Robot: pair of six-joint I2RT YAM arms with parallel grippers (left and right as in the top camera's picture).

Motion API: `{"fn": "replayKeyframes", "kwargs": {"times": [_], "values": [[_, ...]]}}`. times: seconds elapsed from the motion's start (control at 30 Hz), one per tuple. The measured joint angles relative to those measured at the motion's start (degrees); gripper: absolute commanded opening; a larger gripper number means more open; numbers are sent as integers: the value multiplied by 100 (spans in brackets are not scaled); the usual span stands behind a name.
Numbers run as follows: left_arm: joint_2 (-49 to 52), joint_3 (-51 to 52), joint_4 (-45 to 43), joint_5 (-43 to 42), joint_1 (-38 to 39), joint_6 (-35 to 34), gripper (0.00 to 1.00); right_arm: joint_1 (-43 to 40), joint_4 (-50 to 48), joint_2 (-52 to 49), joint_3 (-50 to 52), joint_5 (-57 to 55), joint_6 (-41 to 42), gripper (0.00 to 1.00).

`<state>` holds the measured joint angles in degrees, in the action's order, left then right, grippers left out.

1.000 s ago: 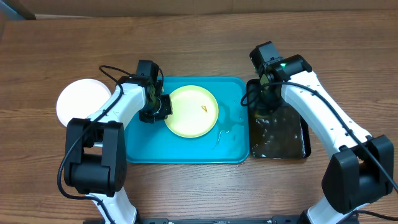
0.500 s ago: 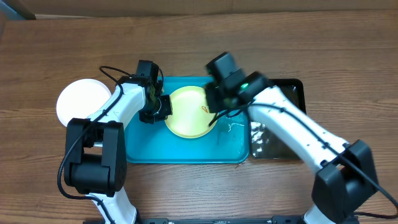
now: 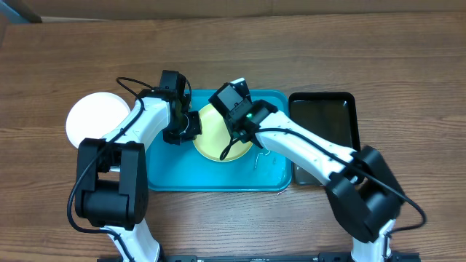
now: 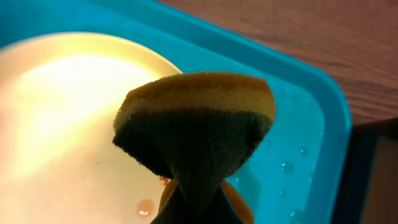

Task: Clean dirty plates on tray and stack at the side
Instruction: 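Scrub the yellow plate surface with the sponge in the right gripper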

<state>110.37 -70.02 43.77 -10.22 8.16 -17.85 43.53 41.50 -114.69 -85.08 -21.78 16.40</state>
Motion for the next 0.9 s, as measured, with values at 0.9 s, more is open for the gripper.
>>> {"fn": "replayKeyframes", "kwargs": {"times": [0.9], "values": [[0,0,17,-15,11,2,4,0,-201,-566,0,232,4,4]]}}
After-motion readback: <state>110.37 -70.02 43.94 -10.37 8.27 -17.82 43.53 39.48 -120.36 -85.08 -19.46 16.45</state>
